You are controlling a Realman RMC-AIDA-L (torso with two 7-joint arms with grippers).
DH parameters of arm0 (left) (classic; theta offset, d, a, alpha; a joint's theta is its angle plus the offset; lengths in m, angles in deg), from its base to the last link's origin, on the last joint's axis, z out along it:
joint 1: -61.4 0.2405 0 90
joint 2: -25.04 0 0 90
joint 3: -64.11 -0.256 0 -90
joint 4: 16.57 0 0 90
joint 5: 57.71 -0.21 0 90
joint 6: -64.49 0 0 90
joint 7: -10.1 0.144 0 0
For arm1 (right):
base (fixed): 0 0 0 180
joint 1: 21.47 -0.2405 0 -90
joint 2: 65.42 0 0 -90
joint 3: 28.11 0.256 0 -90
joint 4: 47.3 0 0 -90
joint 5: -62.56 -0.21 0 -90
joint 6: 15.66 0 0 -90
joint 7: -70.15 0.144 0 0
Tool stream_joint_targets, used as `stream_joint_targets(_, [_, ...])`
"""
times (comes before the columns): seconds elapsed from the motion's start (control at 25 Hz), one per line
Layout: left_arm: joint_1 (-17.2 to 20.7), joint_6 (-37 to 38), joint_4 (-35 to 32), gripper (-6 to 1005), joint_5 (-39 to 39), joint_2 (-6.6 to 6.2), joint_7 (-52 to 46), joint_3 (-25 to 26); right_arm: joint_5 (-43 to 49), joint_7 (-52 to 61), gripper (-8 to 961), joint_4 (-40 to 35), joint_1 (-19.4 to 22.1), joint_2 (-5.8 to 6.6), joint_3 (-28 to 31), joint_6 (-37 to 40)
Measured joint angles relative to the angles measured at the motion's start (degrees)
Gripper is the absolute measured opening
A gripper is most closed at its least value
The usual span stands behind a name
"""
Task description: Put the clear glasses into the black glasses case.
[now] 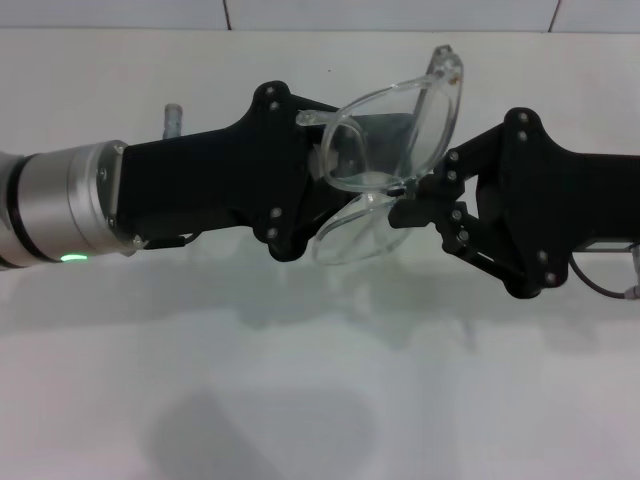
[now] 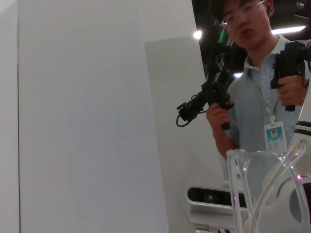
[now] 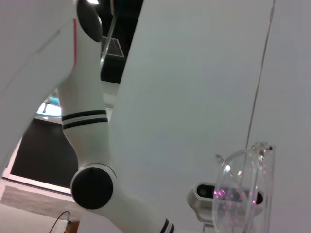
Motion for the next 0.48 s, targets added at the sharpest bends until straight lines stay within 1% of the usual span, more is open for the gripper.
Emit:
stream_joint_targets(0.2, [0.4,-0.2,0.0,53,1.4,-0.01,0.0,0.2,0.1,0.1,39,-0.1,-0.1,0.0,0.0,-0.1])
stream_joint_targets(0.36, [1.6,-2.3,0.0,53,4.1,-0.29,-0.7,1.0,0.1,0.1,39,-0.2,-0.1,0.07,0.0,1.2])
stream_joint_targets(0.48, [2.1,-3.1,0.0,53,4.5,-0.34,-1.5,1.5,0.0,0.1,39,-0.2,-0.1,0.09,0.0,1.7])
